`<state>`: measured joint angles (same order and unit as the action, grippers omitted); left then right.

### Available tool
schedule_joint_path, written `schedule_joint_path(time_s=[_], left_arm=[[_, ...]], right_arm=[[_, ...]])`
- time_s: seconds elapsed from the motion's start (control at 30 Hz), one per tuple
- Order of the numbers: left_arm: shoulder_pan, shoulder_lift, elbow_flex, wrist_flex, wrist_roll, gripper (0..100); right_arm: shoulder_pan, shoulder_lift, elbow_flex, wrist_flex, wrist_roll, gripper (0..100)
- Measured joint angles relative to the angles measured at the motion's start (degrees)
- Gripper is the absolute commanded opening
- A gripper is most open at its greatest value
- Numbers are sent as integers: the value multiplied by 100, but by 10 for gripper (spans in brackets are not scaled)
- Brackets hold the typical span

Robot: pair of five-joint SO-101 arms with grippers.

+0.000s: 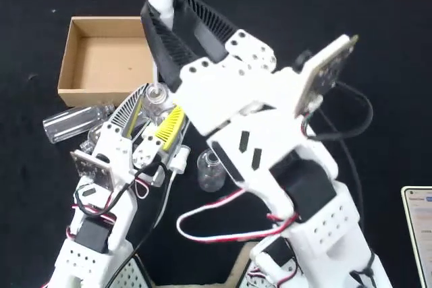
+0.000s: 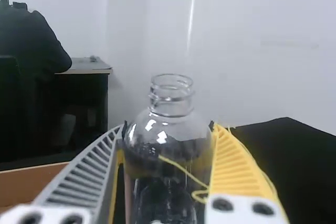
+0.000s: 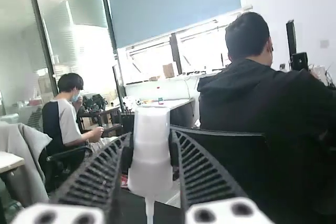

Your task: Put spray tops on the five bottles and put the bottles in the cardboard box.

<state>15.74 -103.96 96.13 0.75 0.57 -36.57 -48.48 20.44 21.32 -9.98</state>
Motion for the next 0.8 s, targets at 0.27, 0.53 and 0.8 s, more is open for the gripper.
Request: schedule_joint_path(time_s=[0.27, 0.53, 0.8], left_arm=[[0, 0, 0, 141, 0, 30], [0, 0, 0, 141, 0, 30], [0, 0, 0, 141, 0, 32]], right_arm=[[-35, -246, 844, -510, 211, 11], [-35, -246, 1257, -1582, 211, 11], [-44, -255, 1459, -1626, 211, 11]])
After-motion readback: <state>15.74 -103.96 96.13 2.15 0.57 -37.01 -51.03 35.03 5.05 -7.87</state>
